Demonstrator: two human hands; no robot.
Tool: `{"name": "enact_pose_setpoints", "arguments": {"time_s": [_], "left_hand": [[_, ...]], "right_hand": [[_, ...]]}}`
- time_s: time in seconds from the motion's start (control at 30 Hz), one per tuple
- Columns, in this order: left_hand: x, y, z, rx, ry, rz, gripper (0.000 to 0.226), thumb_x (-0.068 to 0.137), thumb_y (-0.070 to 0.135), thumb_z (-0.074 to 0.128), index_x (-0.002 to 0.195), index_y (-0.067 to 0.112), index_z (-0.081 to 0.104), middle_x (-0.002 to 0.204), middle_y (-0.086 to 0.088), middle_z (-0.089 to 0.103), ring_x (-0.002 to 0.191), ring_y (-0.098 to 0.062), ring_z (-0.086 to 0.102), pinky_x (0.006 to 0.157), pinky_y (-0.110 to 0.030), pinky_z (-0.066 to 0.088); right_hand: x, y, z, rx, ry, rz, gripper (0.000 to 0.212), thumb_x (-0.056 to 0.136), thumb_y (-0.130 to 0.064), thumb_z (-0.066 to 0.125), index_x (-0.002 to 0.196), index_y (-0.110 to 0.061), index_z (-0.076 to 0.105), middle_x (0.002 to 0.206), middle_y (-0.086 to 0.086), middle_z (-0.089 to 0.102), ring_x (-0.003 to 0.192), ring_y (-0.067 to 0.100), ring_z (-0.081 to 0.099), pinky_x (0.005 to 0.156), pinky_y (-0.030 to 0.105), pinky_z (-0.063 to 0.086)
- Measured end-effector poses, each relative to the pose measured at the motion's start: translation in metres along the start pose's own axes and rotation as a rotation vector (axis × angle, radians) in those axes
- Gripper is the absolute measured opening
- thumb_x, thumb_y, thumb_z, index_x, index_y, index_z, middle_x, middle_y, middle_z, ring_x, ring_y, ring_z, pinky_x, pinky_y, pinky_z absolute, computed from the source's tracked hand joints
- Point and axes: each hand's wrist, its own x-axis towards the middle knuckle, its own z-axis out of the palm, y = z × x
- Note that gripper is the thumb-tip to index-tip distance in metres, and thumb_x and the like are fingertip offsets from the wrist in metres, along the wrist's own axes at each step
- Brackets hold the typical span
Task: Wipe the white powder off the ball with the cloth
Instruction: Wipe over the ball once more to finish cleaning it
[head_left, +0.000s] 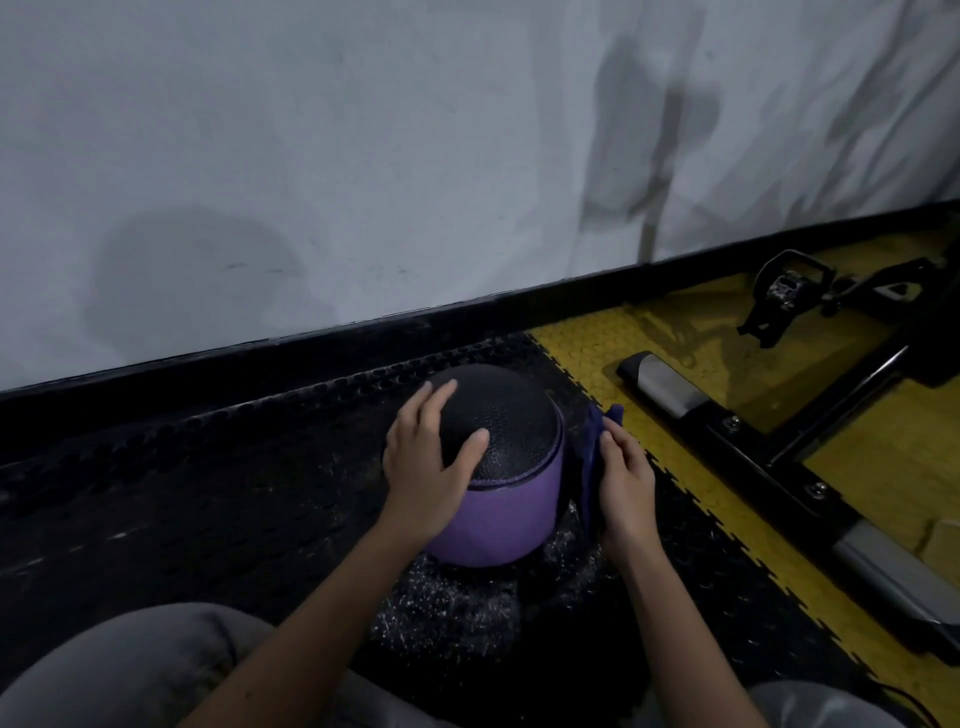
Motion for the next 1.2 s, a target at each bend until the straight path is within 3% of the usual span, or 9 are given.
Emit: {"name": "enact_pose_setpoints", "arguments": {"time_s": [0.17,0.37,0.47,0.57,0.7,0.87,1.0,1.13,1.2], "left_hand": [[-0.003,0.026,0.022,0.147,0.018,0.21,0.05,0.083,0.054,0.045,0.128,0.034,0.049,0.132,0.012,0.046,0.127,-0.016,0.034,0.106,-0.042,0.018],[0.01,0.074,0.06,0.043,-0.278,0.132,0.051,0.09,0.053,0.044,0.136,0.032,0.033,0.105,0.016,0.057,0.116,-0.009,0.045,0.111,-0.039,0.01],[0.02,0.084,0.081,-0.019,-0.369,0.138,0.054,0.092,0.042,0.05,0.138,0.026,0.028,0.09,0.018,0.052,0.106,-0.015,0.054,0.103,-0.037,0.031],[0.038,0.086,0.104,-0.102,-0.367,0.102,0.049,0.094,0.018,0.052,0.136,0.023,0.029,0.105,-0.001,0.059,0.096,-0.02,0.059,0.086,-0.036,0.048],[0.065,0.087,0.131,-0.187,-0.386,0.044,0.035,0.095,0.006,0.046,0.127,0.019,0.04,0.111,-0.003,0.06,0.102,-0.02,0.059,0.086,-0.034,0.049],[0.094,0.093,0.165,-0.242,-0.426,-0.012,0.022,0.097,0.006,0.042,0.111,0.021,0.047,0.12,-0.003,0.056,0.107,-0.019,0.055,0.088,-0.033,0.046],[0.114,0.097,0.197,-0.364,-0.485,-0.165,0.023,0.097,0.004,0.042,0.116,0.016,0.046,0.114,-0.005,0.055,0.104,-0.023,0.056,0.09,-0.041,0.048],[0.134,0.094,0.237,-0.411,-0.452,-0.29,0.019,0.097,0.004,0.042,0.11,0.017,0.044,0.108,-0.006,0.054,0.097,-0.021,0.055,0.081,-0.039,0.05],[0.148,0.086,0.253,-0.313,-0.408,-0.292,0.019,0.095,0.003,0.044,0.109,0.017,0.042,0.107,-0.008,0.052,0.096,-0.021,0.055,0.081,-0.038,0.051]], "right_hand": [[-0.005,-0.026,-0.011,0.098,-0.106,0.022,0.036,0.101,-0.017,0.032,0.115,-0.025,0.064,0.11,-0.005,0.063,0.096,0.015,0.061,0.072,0.027,0.047],[0.012,-0.049,-0.031,0.181,-0.225,0.045,0.055,0.089,0.012,0.026,0.121,-0.019,0.058,0.106,0.002,0.064,0.09,0.018,0.065,0.063,0.023,0.054],[0.025,-0.055,-0.046,0.142,-0.251,0.013,0.054,0.091,0.013,0.034,0.132,-0.02,0.049,0.11,-0.002,0.062,0.089,0.009,0.065,0.064,0.02,0.054],[0.044,-0.051,-0.062,0.152,-0.22,-0.037,0.062,0.09,0.013,0.042,0.141,-0.022,0.038,0.127,0.001,0.056,0.107,0.014,0.059,0.086,0.036,0.052],[0.076,-0.046,-0.08,0.268,-0.101,0.073,0.055,0.09,0.01,0.04,0.135,-0.022,0.039,0.099,0.006,0.064,0.088,0.022,0.061,0.072,0.041,0.049],[0.12,-0.019,-0.096,0.143,-0.05,0.236,0.035,0.093,-0.009,0.038,0.122,-0.019,0.055,0.111,0.013,0.057,0.09,0.024,0.056,0.07,0.036,0.047],[0.146,0.002,-0.108,0.222,-0.103,0.419,0.025,0.094,-0.037,0.038,0.102,-0.022,0.057,0.11,0.013,0.056,0.093,0.028,0.058,0.083,0.047,0.046],[0.167,0.016,-0.118,0.423,-0.123,0.447,0.023,0.092,-0.024,0.044,0.111,-0.015,0.053,0.109,0.01,0.058,0.091,0.027,0.061,0.06,0.037,0.053],[0.181,0.02,-0.121,0.4,-0.054,0.391,0.027,0.087,-0.009,0.047,0.113,-0.014,0.053,0.112,0.01,0.057,0.089,0.026,0.06,0.045,0.029,0.048]]}}
